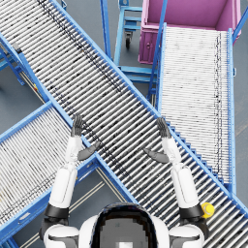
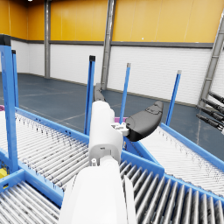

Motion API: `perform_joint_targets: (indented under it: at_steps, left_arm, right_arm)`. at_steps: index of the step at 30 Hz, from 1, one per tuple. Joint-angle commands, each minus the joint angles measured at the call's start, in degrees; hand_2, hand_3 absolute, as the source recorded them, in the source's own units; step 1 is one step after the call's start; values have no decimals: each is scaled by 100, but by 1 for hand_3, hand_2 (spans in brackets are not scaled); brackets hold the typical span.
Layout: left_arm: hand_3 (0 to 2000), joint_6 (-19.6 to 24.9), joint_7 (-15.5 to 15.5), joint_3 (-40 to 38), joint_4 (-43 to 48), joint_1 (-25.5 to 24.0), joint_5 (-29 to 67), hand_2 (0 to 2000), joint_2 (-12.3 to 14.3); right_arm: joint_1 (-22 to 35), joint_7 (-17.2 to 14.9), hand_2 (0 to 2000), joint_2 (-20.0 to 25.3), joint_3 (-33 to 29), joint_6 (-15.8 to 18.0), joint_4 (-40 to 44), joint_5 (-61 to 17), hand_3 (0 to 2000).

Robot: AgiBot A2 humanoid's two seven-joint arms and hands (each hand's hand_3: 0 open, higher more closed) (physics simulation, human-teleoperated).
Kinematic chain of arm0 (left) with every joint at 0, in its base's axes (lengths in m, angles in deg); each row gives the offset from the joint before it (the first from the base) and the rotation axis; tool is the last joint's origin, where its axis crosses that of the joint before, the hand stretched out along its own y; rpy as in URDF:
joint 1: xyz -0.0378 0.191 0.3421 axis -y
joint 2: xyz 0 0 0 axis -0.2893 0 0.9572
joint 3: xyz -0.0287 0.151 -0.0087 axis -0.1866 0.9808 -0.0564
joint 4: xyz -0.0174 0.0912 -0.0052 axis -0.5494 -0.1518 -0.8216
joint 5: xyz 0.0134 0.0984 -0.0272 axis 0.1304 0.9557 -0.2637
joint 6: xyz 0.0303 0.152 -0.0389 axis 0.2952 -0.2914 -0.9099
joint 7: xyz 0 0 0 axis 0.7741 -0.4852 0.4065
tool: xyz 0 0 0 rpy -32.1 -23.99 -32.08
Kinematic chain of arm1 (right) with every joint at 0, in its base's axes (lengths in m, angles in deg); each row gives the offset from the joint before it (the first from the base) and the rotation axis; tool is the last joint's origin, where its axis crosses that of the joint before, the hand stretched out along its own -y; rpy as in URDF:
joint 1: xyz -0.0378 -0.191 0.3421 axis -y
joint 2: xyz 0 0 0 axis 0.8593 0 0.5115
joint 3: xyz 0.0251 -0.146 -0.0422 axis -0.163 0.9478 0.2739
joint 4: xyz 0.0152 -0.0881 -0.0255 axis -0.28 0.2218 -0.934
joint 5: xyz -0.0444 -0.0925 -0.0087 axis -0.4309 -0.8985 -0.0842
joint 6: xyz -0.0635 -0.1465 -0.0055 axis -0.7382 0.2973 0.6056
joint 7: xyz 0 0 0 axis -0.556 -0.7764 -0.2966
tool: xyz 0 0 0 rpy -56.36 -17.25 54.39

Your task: Pick up the oil and place it on the left assembly line, put the cola on the right, and keep Sprite still

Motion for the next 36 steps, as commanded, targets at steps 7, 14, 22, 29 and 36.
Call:
perform_joint_targets:
  at_steps: [7,14,22,29,36]
  left_arm:
    - [0,0,0,0,0,0,0,0,0]
    - [0,0,0,0,0,0,0,0,0]
    - [0,0,0,0,0,0,0,0,0]
    - [0,0,0,0,0,0,0,0,0]
    - [0,0,0,0,0,0,0,0,0]
  right_arm:
    - [0,0,0,0,0,0,0,0,0]
    - [0,0,0,0,0,0,0,0,0]
    - [0,0,0,0,0,0,0,0,0]
    - [0,0,0,0,0,0,0,0,0]
    - [0,0,0,0,0,0,0,0,0]
